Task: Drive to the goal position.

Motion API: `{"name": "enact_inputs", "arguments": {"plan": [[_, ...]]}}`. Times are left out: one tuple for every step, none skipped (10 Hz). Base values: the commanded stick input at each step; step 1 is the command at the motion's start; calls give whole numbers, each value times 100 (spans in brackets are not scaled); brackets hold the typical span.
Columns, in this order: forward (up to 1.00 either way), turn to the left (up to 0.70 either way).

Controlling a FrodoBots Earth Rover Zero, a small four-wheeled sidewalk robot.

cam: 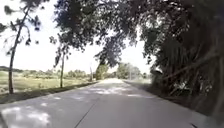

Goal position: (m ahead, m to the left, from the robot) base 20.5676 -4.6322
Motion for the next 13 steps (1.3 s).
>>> {"name": "enact_inputs", "arguments": {"plan": [[69,-6],[69,1],[69,1],[69,-1],[69,-13],[69,-1],[69,1],[69,0],[69,-10],[69,-14],[69,0],[69,1],[69,1]]}}
